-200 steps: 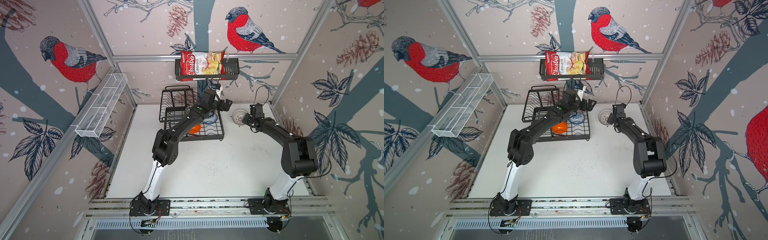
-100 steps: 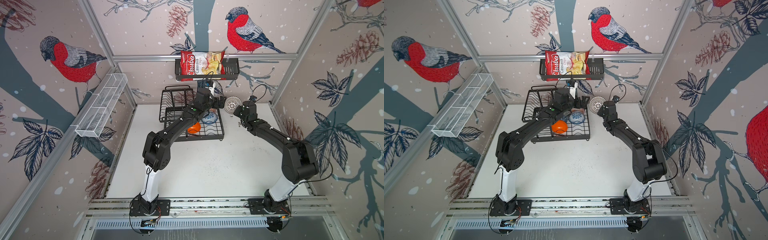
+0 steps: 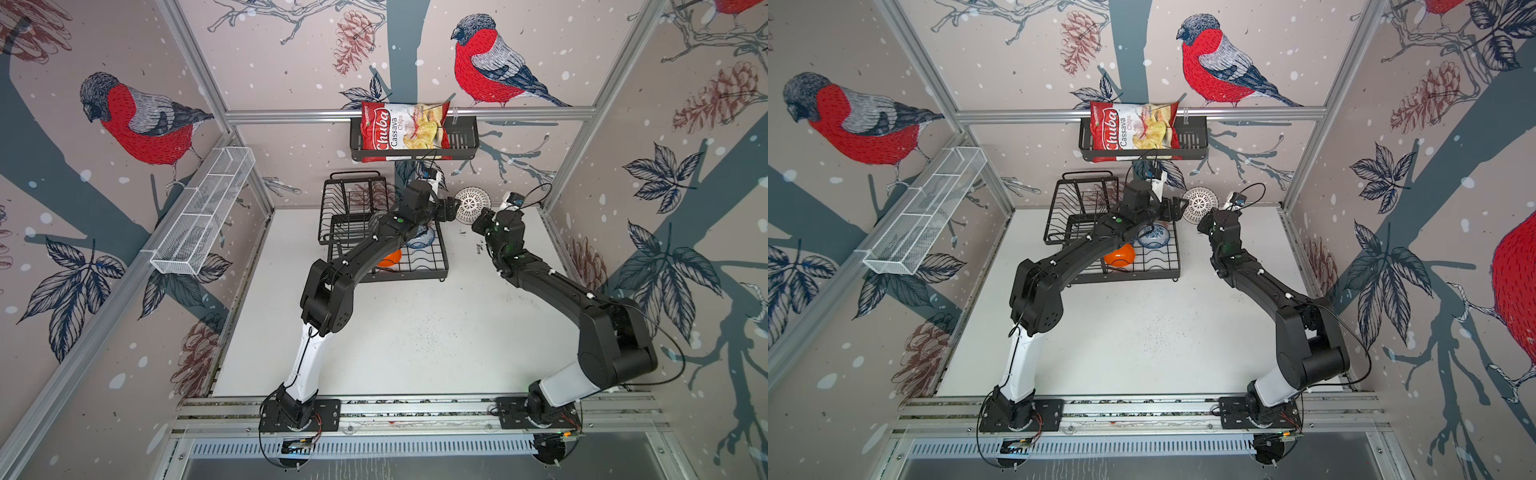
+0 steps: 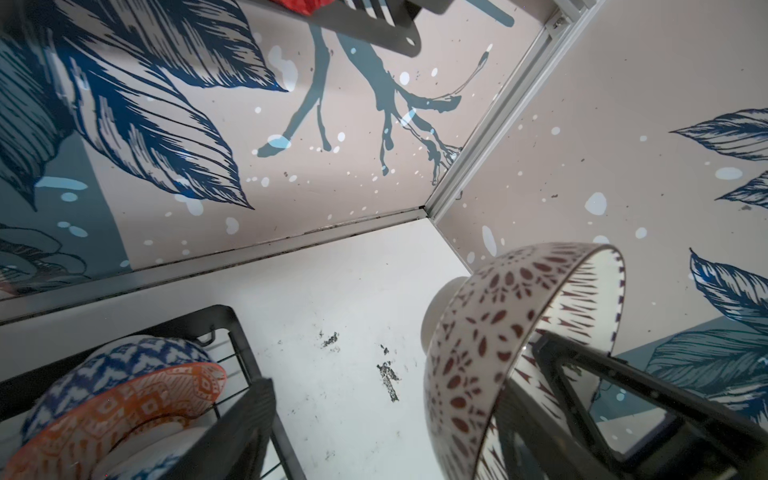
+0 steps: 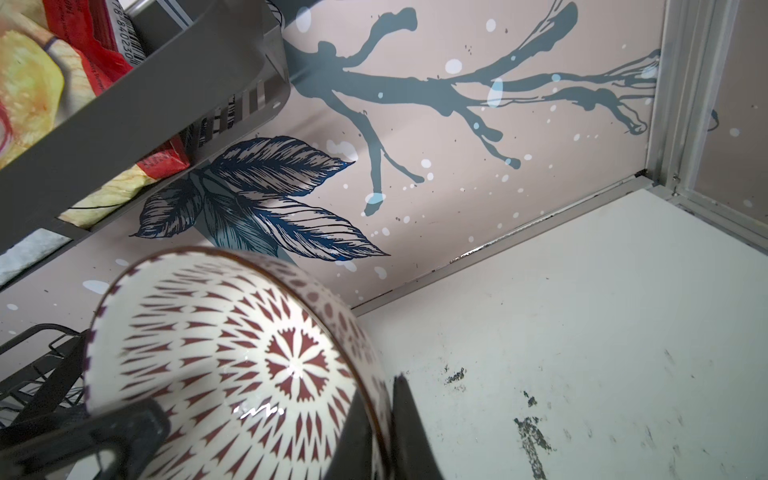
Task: Load the bowls into the dish rack
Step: 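Lift the red-patterned bowl toward the left gripper with the right gripper, then carry the red-patterned bowl over the rack with the right gripper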
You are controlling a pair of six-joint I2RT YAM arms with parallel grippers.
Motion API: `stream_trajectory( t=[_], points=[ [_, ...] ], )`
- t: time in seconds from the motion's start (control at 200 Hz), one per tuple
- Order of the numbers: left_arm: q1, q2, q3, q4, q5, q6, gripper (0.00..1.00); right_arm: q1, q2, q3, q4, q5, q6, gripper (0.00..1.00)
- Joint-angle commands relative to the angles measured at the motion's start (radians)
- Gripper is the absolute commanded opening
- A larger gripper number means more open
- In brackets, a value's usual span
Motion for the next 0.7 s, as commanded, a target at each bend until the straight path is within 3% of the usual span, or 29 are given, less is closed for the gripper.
stream_trajectory(
  t=[0.0,0.13,0.32,0.41,0.515,0.695],
  points=[
    [-0.002,0.011,0.016,0.005,0.006,-0.006,0.73,0.022,-0.023,-0.017,0.141,0.007,-0.039,0.0],
    [-0.004,0.024,0.023,0.004,0.013,-0.005,0.57,0.054,-0.046,-0.07,0.246,0.03,-0.053,0.0],
    [-0.003,0.03,0.03,0.006,0.025,-0.002,0.17,0.076,-0.009,-0.044,0.243,0.07,-0.065,0.02],
    [-0.003,0.029,0.03,0.011,0.03,-0.001,0.13,0.078,0.005,-0.028,0.225,0.077,-0.055,0.07],
    [-0.004,0.008,-0.003,0.033,0.007,0.006,0.06,0.078,0.019,0.005,0.181,0.069,-0.045,0.25],
    [0.009,-0.123,-0.225,0.23,-0.085,0.014,0.0,0.074,0.016,0.1,0.002,-0.016,0.028,0.55]
  ],
)
